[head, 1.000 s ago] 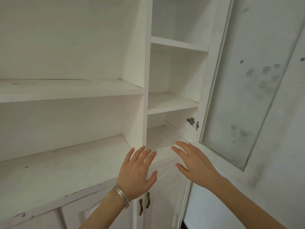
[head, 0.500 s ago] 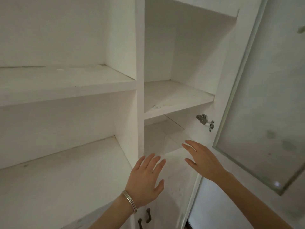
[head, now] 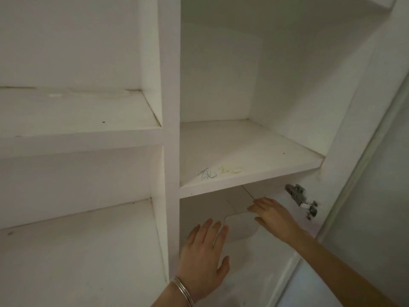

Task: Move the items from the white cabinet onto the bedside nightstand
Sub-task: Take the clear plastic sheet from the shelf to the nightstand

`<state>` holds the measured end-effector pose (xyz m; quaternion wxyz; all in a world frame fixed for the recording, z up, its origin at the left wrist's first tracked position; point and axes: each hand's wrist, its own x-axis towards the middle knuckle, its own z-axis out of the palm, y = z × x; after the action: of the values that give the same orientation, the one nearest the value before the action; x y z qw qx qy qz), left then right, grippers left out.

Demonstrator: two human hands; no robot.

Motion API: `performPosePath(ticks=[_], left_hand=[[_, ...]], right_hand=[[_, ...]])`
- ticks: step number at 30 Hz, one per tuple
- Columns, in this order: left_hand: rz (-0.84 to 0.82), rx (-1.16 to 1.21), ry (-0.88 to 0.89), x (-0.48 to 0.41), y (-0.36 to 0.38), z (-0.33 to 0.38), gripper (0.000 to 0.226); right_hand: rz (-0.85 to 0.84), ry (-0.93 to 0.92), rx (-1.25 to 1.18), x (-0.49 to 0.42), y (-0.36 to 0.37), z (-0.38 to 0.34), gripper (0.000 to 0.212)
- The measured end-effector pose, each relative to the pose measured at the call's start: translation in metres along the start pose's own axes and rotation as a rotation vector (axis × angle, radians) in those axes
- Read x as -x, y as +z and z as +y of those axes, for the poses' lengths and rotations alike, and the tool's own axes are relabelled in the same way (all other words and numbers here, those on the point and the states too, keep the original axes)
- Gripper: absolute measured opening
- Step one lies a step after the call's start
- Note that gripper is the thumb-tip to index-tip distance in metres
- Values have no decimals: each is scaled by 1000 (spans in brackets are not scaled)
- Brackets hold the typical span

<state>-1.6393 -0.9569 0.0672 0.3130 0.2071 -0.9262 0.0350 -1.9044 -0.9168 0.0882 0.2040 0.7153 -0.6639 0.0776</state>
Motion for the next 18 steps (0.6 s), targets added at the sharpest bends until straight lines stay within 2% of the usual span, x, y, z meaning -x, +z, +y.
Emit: performPosePath(ticks=[3,9,14,18], left_hand=[[7,-10,-5,-10,11,1,61],[20,1,36,-15,14,3,57],[72,108,238,-1,8,15,49],[173,273,470,27,1,25,25]], right_hand=[[92,-9,-50,5,0,1,30],[263,-125,-13,46,-12,-17,6],[339,-52,76,95,-46,-73,7],[341,119,154,147,-73,-132,4]])
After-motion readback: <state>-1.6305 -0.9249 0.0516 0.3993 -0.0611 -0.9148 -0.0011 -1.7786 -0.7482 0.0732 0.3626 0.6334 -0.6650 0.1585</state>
